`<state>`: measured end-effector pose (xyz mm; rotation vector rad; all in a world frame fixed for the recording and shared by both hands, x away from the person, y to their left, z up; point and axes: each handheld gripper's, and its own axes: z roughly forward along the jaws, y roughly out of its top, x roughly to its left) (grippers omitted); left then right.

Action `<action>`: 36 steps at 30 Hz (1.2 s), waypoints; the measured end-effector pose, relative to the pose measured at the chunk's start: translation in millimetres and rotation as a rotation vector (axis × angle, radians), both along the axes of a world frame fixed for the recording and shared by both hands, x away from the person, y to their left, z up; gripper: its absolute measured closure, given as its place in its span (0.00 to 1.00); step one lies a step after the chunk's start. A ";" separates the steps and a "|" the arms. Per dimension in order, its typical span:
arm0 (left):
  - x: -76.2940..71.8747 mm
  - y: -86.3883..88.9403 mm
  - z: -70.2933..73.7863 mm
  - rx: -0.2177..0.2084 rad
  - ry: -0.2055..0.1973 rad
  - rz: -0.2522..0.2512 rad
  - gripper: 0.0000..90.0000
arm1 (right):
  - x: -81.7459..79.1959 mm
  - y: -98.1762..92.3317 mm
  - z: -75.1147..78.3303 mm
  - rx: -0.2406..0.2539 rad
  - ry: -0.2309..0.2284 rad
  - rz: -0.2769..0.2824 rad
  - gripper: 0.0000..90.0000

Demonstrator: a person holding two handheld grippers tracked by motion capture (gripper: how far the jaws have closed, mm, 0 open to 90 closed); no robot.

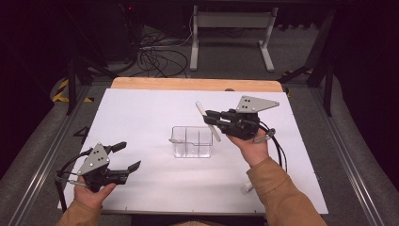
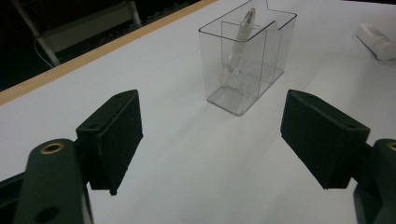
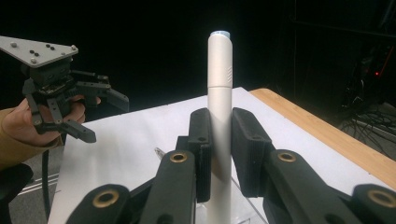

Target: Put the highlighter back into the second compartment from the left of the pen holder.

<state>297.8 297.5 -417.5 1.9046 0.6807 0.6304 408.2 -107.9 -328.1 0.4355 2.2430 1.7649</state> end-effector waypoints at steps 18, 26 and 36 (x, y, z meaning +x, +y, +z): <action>-0.1 0.2 -0.1 0.000 -0.001 -0.001 0.24 | 10.0 30.1 -10.7 0.006 -0.004 0.006 0.87; 0.0 0.5 -0.1 0.001 -0.003 0.000 0.24 | 14.5 40.4 -18.2 0.005 0.001 0.008 0.87; -0.3 0.3 0.0 0.002 -0.004 -0.001 0.24 | 18.3 52.4 -27.6 0.007 0.006 0.007 0.87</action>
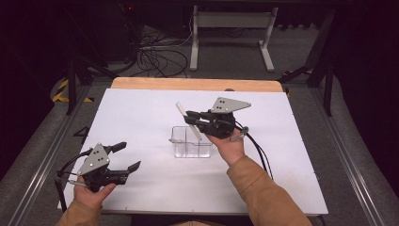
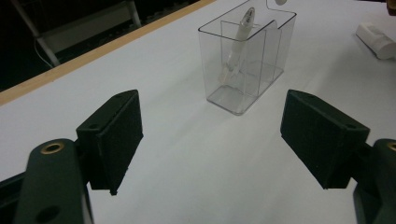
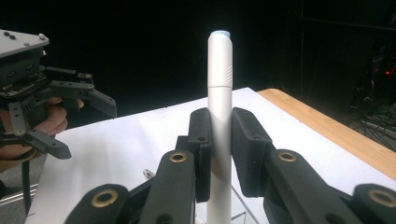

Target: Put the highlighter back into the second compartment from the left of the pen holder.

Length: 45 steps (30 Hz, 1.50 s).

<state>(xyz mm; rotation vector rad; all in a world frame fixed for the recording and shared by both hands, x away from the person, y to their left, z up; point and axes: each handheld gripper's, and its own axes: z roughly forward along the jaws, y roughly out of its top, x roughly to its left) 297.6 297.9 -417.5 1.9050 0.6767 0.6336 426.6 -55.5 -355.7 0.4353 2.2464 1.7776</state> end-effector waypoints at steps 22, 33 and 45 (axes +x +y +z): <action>0.5 0.0 -0.2 -0.002 0.004 -0.003 0.24 | 8.7 16.2 -9.5 -0.006 0.000 -0.010 0.87; 0.4 0.0 -0.2 -0.002 0.004 -0.003 0.24 | 10.7 16.2 -11.3 -0.023 0.003 -0.024 0.84; 0.3 0.7 -0.2 -0.003 0.004 -0.002 0.24 | 3.9 -10.9 6.0 -0.016 0.036 -0.070 0.42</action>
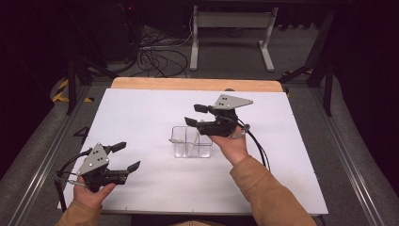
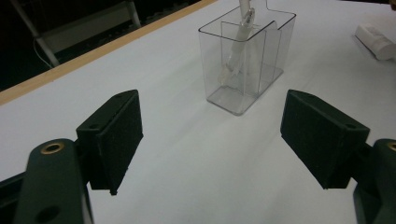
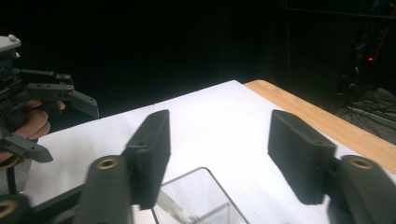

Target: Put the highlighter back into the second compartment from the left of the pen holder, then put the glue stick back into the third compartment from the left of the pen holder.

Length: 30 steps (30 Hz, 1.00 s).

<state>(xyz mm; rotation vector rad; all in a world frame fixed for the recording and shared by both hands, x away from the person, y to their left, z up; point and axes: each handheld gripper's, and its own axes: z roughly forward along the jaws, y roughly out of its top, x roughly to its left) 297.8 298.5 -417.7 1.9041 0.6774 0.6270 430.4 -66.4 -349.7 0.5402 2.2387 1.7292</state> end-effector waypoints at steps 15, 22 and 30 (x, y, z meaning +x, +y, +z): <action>-0.1 -0.2 0.1 0.000 -0.002 0.003 0.24 | -24.1 -43.7 26.4 -0.018 -0.061 -0.041 0.33; 0.3 0.0 -0.4 -0.001 -0.002 0.005 0.24 | -30.5 -52.4 28.3 -0.029 -0.070 -0.050 0.30; 0.0 -0.2 0.2 -0.001 -0.004 0.005 0.24 | -37.3 -69.7 28.0 -0.064 -0.054 -0.077 0.18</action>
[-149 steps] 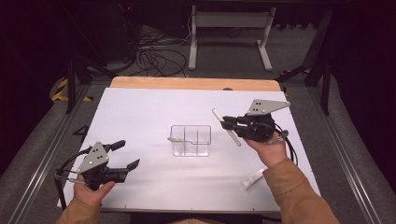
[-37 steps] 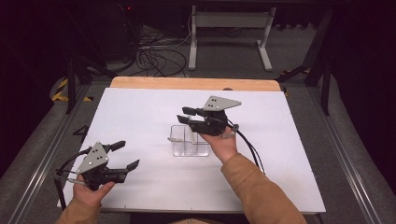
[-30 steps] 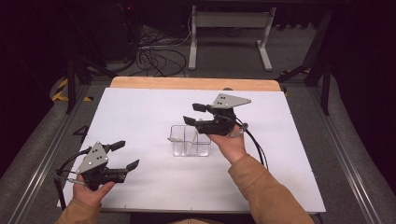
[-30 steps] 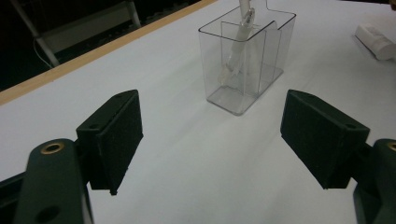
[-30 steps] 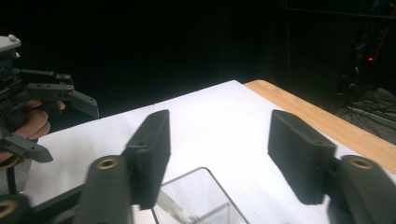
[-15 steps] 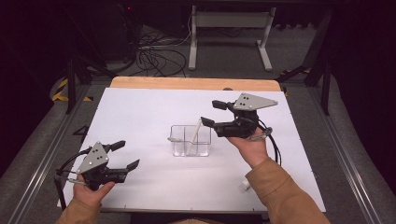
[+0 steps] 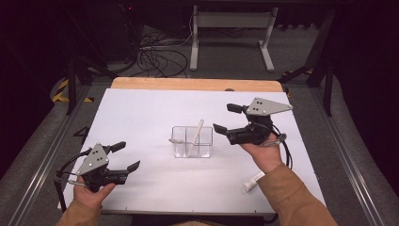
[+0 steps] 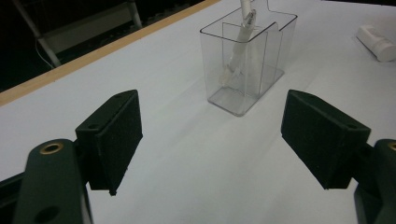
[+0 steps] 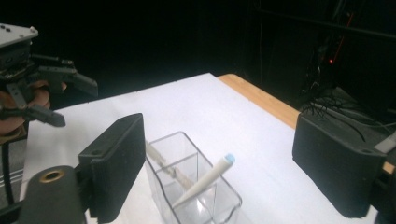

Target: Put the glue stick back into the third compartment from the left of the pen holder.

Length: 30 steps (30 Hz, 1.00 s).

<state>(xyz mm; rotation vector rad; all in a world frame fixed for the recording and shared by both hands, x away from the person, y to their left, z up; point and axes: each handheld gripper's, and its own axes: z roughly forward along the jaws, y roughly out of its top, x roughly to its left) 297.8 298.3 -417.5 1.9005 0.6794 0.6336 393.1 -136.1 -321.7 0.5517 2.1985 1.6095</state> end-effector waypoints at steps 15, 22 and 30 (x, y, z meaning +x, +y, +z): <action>0.0 -0.7 0.1 -0.005 0.002 -0.001 0.24 | -10.2 -21.0 0.6 0.001 0.001 -0.017 0.12; 0.3 -0.6 0.1 -0.005 0.003 -0.001 0.24 | -16.0 -26.5 3.5 -0.080 -0.008 -0.002 0.11; 0.4 -0.7 -0.1 -0.003 0.003 0.001 0.24 | -24.3 -32.1 -7.5 -0.241 0.028 0.029 0.15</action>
